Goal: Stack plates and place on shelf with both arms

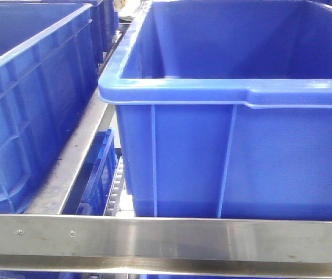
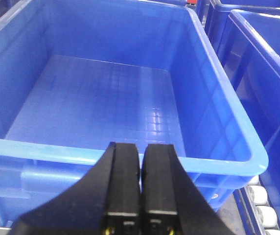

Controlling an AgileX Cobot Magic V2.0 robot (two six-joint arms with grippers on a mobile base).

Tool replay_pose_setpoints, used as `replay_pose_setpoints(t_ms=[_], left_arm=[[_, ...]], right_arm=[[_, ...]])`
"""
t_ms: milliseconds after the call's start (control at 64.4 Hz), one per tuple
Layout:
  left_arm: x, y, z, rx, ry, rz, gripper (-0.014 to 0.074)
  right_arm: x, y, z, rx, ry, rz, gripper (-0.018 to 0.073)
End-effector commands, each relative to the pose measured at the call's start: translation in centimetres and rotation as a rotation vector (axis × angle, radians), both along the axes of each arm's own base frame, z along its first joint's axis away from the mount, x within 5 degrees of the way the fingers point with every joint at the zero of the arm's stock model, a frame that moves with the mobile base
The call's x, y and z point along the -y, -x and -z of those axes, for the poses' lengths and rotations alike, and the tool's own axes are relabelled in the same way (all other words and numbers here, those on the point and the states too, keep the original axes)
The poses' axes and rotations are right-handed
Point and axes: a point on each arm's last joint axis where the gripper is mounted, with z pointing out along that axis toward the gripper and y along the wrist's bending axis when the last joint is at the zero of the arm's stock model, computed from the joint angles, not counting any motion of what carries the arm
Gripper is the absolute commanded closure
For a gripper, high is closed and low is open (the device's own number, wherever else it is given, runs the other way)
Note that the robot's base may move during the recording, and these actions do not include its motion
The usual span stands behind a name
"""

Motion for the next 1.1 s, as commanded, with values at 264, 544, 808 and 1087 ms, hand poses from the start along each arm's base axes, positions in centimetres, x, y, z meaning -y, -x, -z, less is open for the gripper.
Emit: replay_pose_setpoints(t_ms=[264, 544, 808, 1087], left_arm=[[0.1, -0.5, -0.2, 0.135, 0.031, -0.002, 0.0510], [0.2, -1.0, 6.4, 0.242, 0.049, 0.007, 0.0510], [0.2, -1.1, 6.7, 0.205, 0.024, 0.005, 0.0510], [0.2, -1.1, 6.7, 0.207, 0.022, 0.005, 0.0510]], right_arm=[[0.1, 0.1, -0.8, 0.098, 0.002, 0.007, 0.0537], [0.1, 0.1, -0.8, 0.098, 0.002, 0.007, 0.0537], [0.1, 0.1, -0.8, 0.094, 0.002, 0.007, 0.0537], [0.1, 0.1, -0.8, 0.094, 0.002, 0.007, 0.0537]])
